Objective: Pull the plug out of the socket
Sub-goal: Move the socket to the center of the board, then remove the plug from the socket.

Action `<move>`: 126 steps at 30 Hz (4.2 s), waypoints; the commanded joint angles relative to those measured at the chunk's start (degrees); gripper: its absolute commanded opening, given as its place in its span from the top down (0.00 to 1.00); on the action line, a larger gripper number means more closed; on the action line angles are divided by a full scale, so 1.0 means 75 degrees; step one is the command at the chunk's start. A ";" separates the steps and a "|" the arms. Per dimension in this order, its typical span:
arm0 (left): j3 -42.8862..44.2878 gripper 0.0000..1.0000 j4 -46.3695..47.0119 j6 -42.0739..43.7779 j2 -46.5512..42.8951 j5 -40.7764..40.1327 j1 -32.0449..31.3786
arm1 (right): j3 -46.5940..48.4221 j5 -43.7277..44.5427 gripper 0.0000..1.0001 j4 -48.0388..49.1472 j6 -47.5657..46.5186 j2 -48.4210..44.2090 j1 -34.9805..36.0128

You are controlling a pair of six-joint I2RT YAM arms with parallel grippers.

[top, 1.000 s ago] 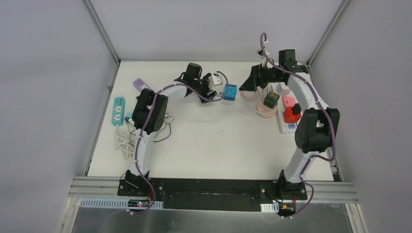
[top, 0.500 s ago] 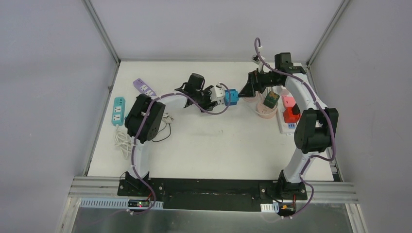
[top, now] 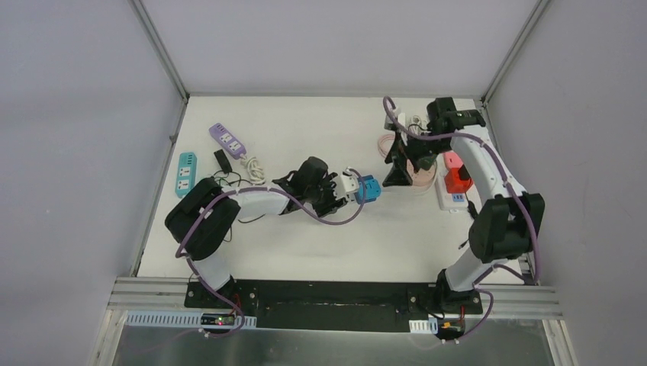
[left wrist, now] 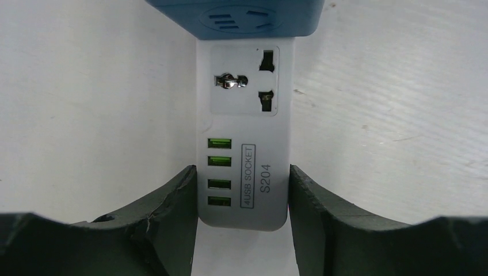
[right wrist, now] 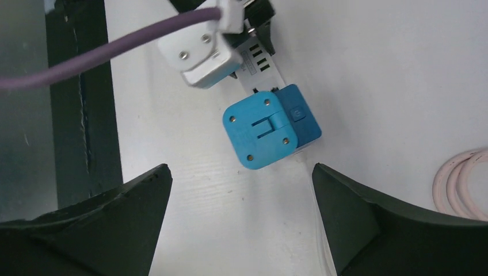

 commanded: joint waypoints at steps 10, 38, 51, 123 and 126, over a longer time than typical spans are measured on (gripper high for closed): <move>-0.1319 1.00 0.0953 -0.3104 -0.0783 -0.1480 -0.1485 | -0.4295 0.1179 0.00 0.2601 -0.2984 -0.4626 0.0651; -0.1501 1.00 0.0737 -0.3680 -0.0685 -0.2779 -0.2951 | -0.8178 0.2861 0.19 0.8243 -0.2682 -0.5957 0.1625; -0.1641 1.00 0.0569 -0.3737 -0.0683 -0.3263 -0.3230 | -0.7402 0.2334 0.40 0.6621 -0.2072 -0.6855 0.1622; -0.2742 0.03 0.2652 -0.3423 -0.2300 -0.3523 -0.3228 | -0.6578 0.2076 1.00 0.3065 -0.3670 -0.5840 0.2379; -0.2863 0.01 0.2813 -0.3546 -0.2635 -0.3416 -0.3224 | -0.6914 0.2401 1.00 0.3586 -0.3474 -0.6146 0.2649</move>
